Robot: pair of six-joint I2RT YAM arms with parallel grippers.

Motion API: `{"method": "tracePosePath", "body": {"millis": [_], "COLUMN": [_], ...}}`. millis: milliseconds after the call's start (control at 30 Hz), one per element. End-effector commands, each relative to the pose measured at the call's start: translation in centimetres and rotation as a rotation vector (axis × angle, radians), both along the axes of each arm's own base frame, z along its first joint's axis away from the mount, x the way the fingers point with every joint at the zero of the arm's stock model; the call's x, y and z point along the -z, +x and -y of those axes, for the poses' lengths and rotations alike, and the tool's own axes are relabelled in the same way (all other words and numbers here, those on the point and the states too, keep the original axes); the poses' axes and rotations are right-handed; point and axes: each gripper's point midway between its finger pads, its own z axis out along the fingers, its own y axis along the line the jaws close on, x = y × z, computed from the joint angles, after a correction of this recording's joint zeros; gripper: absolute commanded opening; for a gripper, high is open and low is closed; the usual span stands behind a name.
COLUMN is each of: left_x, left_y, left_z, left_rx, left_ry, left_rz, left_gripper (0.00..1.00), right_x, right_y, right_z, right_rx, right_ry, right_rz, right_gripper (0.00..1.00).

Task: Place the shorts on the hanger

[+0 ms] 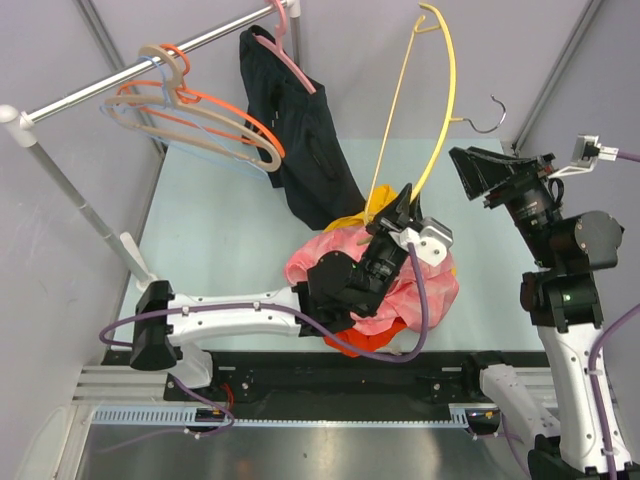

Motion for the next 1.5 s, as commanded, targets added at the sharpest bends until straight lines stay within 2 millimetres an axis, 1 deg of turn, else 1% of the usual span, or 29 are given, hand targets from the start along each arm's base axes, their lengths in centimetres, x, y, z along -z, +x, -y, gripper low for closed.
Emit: {"method": "tracePosePath", "body": {"millis": [0, 167, 267, 367, 400, 433, 467, 500, 533, 567, 600, 633, 667, 700, 733, 767, 833, 867, 933, 1000, 1067, 1133, 1167, 1200, 1267, 1333, 1367, 1433, 1467], "left_x": [-2.2, -1.5, -1.2, -1.0, -1.0, -0.8, -0.7, -0.6, -0.4, -0.3, 0.9, -0.1, 0.3, 3.3, 2.2, 5.4, 6.1, 8.1, 8.3, 7.5, 6.5, 4.3, 3.0, 2.5, 2.5, 2.7, 2.6, 2.6, 2.5], "left_y": [-0.3, -0.2, -0.9, -1.6, -1.7, -1.8, -1.8, -1.8, -1.8, -1.8, -2.0, -2.4, -2.8, -3.8, -4.5, -5.0, -7.2, -8.0, -9.1, -8.5, -8.5, -7.1, -7.6, -6.9, -7.9, -8.6, -8.6, -8.5, -8.7], "left_z": [-0.2, 0.9, 1.6, 1.9, 1.9, 2.0, 1.9, 1.6, 1.4, 1.0, 1.2, -0.1, -0.2, 0.9, -0.8, -1.2, -2.6, -3.7, -4.8, -7.2, -8.2, -9.7, -10.3, -10.9, -11.5, -11.9, -11.9, -11.6, -11.6], "left_rx": [-0.013, -0.013, 0.010, 0.012, 0.007, 0.007, 0.005, 0.001, -0.001, 0.000, 0.024, 0.052, 0.090, 0.182, 0.230, 0.264, 0.416, 0.460, 0.561, 0.590, 0.626, 0.586, 0.632, 0.620, 0.673, 0.700, 0.701, 0.706, 0.718], "left_ry": [-0.109, -0.107, -0.091, -0.072, -0.068, -0.063, -0.056, -0.043, -0.034, -0.028, 0.014, 0.003, 0.032, 0.152, 0.152, 0.297, 0.366, 0.478, 0.521, 0.572, 0.578, 0.546, 0.537, 0.538, 0.586, 0.648, 0.654, 0.673, 0.691], "left_rz": [-0.008, -0.016, -0.004, 0.031, 0.039, 0.039, 0.040, 0.036, 0.033, 0.028, 0.008, 0.001, -0.014, -0.065, -0.080, -0.129, -0.167, -0.201, -0.212, -0.233, -0.224, -0.201, -0.190, -0.186, -0.165, -0.099, -0.083, -0.066, -0.061], "left_gripper": [0.01, 0.00, 0.00, 0.00, 0.01, 0.08, 0.16, 0.25, 0.42, 0.49, 0.55, 0.67, 0.77, 0.95, 0.98, 1.00, 1.00, 1.00, 1.00, 1.00, 1.00, 1.00, 1.00, 1.00, 1.00, 0.96, 0.96, 0.94, 0.93], "right_x": [-2.1, -1.6, -1.2, -0.4, 0.1, 0.1, 0.3, 0.4, 0.3, 0.3, 0.3, 0.0, -0.1, 0.0, 0.0, 0.8, 1.4, 2.6, 3.8, 5.3, 6.7, 7.4, 8.0, 8.4, 9.9, 10.2, 11.5, 11.9, 12.8], "right_y": [0.1, 0.5, 1.4, 2.5, 2.8, 2.8, 2.8, 2.7, 2.4, 2.2, 2.1, 1.5, 1.1, 0.8, 0.3, -0.5, -1.5, -2.6, -3.6, -5.6, -7.6, -8.6, -9.3, -9.3, -9.8, -10.0, -10.6, -10.2, -10.9], "right_z": [-0.5, -1.1, -1.0, -0.5, -0.4, -0.4, -0.4, -0.4, -0.2, 0.0, 0.3, 0.8, 1.0, 1.0, 1.1, 0.8, 0.7, -0.1, -0.4, -1.2, -1.9, -1.9, -1.7, -1.7, -1.5, -1.6, -1.7, -1.7, -1.7], "right_rx": [-0.046, -0.051, -0.021, 0.019, 0.028, 0.029, 0.029, 0.033, 0.042, 0.051, 0.067, 0.086, 0.094, 0.103, 0.109, 0.095, 0.102, 0.050, 0.019, -0.067, -0.158, -0.184, -0.199, -0.210, -0.257, -0.300, -0.357, -0.405, -0.455], "right_ry": [0.072, 0.057, 0.037, 0.034, 0.030, 0.028, 0.021, 0.014, 0.007, -0.003, -0.024, -0.038, -0.060, -0.120, -0.159, -0.213, -0.369, -0.445, -0.537, -0.685, -0.790, -0.844, -0.898, -0.926, -0.997, -1.041, -1.055, -1.105, -1.108], "right_rz": [0.061, 0.049, 0.042, 0.013, -0.006, -0.010, -0.013, -0.015, -0.006, 0.001, 0.010, 0.033, 0.047, 0.077, 0.097, 0.091, 0.153, 0.157, 0.159, 0.196, 0.223, 0.230, 0.239, 0.232, 0.214, 0.213, 0.168, 0.167, 0.124], "right_gripper": [0.79, 0.79, 0.72, 0.36, 0.12, 0.02, 0.00, 0.00, 0.00, 0.00, 0.00, 0.00, 0.00, 0.00, 0.00, 0.00, 0.00, 0.00, 0.00, 0.00, 0.00, 0.00, 0.00, 0.00, 0.00, 0.00, 0.00, 0.00, 0.00]}}
